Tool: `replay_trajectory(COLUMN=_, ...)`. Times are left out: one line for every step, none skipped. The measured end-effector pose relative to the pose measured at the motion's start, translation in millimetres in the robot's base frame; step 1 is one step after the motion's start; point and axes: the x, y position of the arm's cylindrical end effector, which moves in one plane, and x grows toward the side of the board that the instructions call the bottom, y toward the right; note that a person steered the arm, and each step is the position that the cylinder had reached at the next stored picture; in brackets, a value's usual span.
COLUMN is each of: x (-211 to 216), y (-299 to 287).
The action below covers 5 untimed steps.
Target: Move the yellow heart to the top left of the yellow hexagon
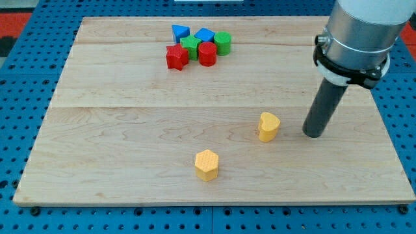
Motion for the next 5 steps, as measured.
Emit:
replay_trajectory(x=15, y=-83)
replay_trajectory(x=16, y=-63)
replay_trajectory(x=-8, y=-27)
replay_trajectory(x=-16, y=-69)
replay_trajectory(x=-18, y=-145)
